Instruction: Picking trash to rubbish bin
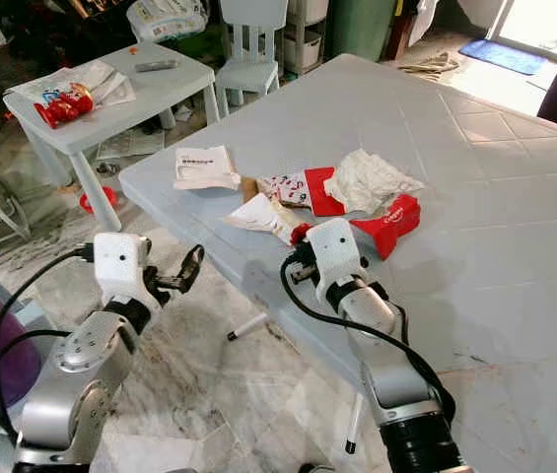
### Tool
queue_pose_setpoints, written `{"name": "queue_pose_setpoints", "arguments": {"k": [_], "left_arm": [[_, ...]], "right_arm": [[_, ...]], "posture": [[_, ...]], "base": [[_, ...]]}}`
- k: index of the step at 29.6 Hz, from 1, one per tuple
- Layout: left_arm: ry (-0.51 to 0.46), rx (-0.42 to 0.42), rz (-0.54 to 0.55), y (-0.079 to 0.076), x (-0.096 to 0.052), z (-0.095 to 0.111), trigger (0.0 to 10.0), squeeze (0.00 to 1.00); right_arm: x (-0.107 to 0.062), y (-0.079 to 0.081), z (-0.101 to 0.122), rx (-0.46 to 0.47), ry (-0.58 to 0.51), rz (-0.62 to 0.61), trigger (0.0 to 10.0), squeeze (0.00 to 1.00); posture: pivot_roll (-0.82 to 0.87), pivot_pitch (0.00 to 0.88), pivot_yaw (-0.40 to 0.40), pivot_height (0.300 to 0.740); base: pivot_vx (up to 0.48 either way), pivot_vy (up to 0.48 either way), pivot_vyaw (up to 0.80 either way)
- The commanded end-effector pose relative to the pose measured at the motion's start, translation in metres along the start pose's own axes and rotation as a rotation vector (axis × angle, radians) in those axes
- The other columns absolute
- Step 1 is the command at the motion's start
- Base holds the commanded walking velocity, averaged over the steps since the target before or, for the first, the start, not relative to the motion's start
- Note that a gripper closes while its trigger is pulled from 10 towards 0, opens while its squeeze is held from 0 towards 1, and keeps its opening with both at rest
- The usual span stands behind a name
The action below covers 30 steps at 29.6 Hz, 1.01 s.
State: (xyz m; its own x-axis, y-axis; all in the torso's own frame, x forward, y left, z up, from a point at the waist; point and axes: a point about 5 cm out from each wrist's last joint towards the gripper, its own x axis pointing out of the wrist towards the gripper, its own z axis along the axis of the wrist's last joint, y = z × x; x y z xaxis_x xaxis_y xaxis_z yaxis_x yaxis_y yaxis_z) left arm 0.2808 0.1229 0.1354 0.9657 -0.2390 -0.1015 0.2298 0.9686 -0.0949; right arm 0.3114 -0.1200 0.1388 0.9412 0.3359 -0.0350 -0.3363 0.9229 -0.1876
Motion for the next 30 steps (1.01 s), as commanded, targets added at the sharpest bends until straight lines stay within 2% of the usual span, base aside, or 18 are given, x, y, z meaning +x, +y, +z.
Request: {"name": "queue_pose_setpoints", "arguments": {"k": [1, 5, 8, 17, 20, 23, 30], "left_arm": [[0.016, 0.001, -0.037, -0.009, 0.006, -0.002, 10.0, 0.00], [0.022, -0.005, -0.072, -0.017, 0.013, -0.002, 10.0, 0.00], [-0.006, -0.024, -0.112, -0.030, 0.022, 0.003, 10.0, 0.00], [-0.044, -0.045, -0.202, -0.059, 0.038, 0.010, 10.0, 0.00], [-0.097, -0.071, -0.239, -0.072, 0.041, 0.018, 10.0, 0.00], [-0.128, -0.087, -0.244, -0.074, 0.040, 0.023, 10.0, 0.00], [-0.135, -0.089, -0.220, -0.069, 0.040, 0.021, 10.0, 0.00]], "right_arm": [[-0.002, -0.007, 0.011, -0.007, -0.058, -0.041, 0.0, 0.00], [-0.005, -0.012, 0.016, -0.006, -0.088, -0.075, 0.0, 0.00], [-0.007, -0.019, 0.023, 0.004, -0.126, -0.119, 0.0, 0.00], [-0.011, -0.025, 0.034, 0.023, -0.179, -0.146, 0.0, 0.00], [-0.011, -0.027, 0.038, 0.028, -0.192, -0.162, 0.0, 0.00], [-0.012, -0.029, 0.040, 0.037, -0.195, -0.172, 0.0, 0.00], [-0.013, -0.031, 0.039, 0.045, -0.182, -0.179, 0.0, 0.00]], "posture": [[0.07, 0.104, -0.032, 0.740], [0.06, 0.104, -0.033, 0.740], [0.05, 0.103, -0.038, 0.740], [0.02, 0.099, -0.047, 0.740], [0.01, 0.101, -0.048, 0.740], [0.00, 0.103, -0.049, 0.740], [0.00, 0.107, -0.055, 0.740]], "base": [[0.000, 0.000, 0.00], [0.000, 0.000, 0.00], [0.000, 0.000, 0.00], [0.000, 0.000, 0.00], [0.000, 0.000, 0.00], [0.000, 0.000, 0.00], [0.000, 0.000, -0.72]]}}
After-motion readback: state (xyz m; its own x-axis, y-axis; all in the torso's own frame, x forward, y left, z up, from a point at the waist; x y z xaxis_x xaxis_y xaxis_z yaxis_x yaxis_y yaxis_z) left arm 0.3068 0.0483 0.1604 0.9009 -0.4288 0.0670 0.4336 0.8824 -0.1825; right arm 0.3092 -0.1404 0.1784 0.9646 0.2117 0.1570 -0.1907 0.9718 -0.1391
